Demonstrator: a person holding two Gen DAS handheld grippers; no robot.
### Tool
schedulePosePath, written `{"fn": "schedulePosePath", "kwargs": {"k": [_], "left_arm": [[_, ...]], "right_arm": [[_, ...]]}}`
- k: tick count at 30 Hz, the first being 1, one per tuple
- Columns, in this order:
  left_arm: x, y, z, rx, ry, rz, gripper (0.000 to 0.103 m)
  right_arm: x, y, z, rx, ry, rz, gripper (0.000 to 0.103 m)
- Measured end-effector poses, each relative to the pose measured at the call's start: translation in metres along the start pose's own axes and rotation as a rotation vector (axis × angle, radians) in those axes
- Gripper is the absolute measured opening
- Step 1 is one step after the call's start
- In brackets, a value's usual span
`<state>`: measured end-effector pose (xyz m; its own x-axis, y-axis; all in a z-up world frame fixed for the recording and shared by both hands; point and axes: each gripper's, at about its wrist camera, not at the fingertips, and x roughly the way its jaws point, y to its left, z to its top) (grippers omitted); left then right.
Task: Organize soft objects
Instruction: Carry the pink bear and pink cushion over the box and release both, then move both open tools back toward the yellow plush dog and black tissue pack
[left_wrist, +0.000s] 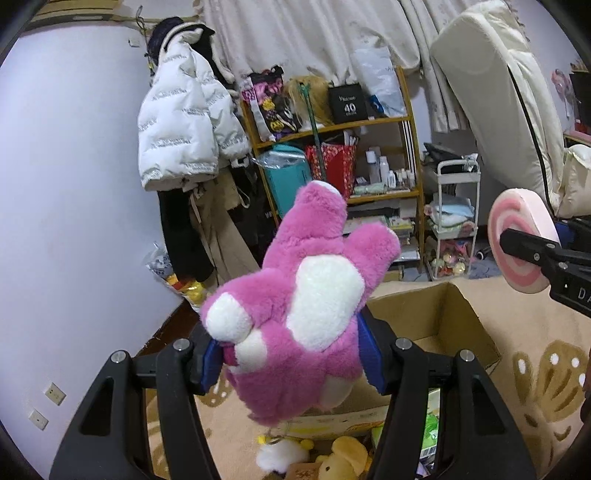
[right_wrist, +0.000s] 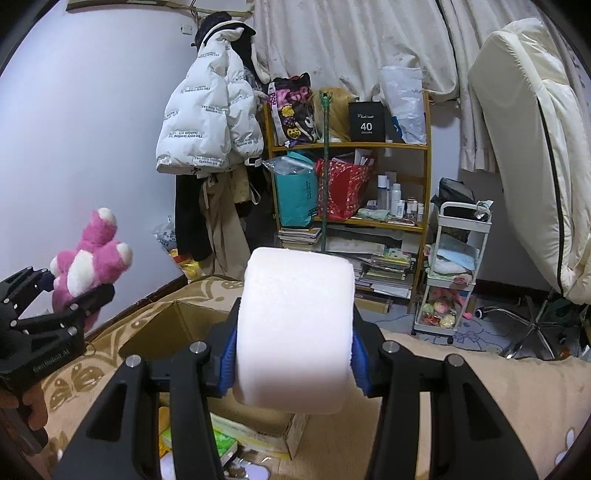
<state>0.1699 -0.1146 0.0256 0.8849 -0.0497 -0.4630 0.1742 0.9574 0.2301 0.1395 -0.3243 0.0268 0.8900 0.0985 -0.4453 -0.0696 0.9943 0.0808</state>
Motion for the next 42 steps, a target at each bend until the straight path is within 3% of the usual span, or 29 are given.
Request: {"fn": "schedulePosePath", "kwargs": {"k": [8, 16, 20, 24, 28, 30, 32, 36, 38, 42], "left_arm": [[0.040, -0.009, -0.014, -0.023, 0.102, -0.039, 0.060], [0.059, 0.000, -0.033, -0.045, 0.174, -0.059, 0.062], [0.058, 0.005, -0.041, -0.070, 0.182, -0.065, 0.062], [0.058, 0.005, -0.046, -0.065, 0.191, -0.067, 0.069], [0.057, 0.007, -0.049, -0.060, 0.199, -0.071, 0.073], [0.056, 0.009, -0.049, -0.069, 0.195, -0.073, 0.082], [0.053, 0.012, -0.047, -0.087, 0.179, -0.077, 0.084], [0.049, 0.015, -0.041, -0.089, 0.185, -0.073, 0.084], [0.045, 0.017, -0.038, -0.090, 0.184, -0.079, 0.084], [0.032, 0.024, -0.035, -0.093, 0.177, -0.075, 0.085]], "right_arm": [[0.032, -0.003, -0.005, -0.014, 0.046, 0.045, 0.052], [0.053, 0.004, -0.020, 0.043, 0.102, 0.158, 0.054], [0.063, 0.012, -0.031, 0.039, 0.145, 0.166, 0.054], [0.064, 0.019, -0.041, 0.020, 0.156, 0.171, 0.055], [0.062, 0.024, -0.044, 0.000, 0.154, 0.170, 0.071], [0.059, 0.025, -0.042, -0.004, 0.143, 0.166, 0.079], [0.056, 0.026, -0.040, -0.005, 0.134, 0.159, 0.087], [0.052, 0.024, -0.036, 0.016, 0.133, 0.155, 0.094], [0.049, 0.024, -0.034, 0.027, 0.145, 0.146, 0.102], [0.039, 0.027, -0.031, 0.014, 0.129, 0.139, 0.103]]}}
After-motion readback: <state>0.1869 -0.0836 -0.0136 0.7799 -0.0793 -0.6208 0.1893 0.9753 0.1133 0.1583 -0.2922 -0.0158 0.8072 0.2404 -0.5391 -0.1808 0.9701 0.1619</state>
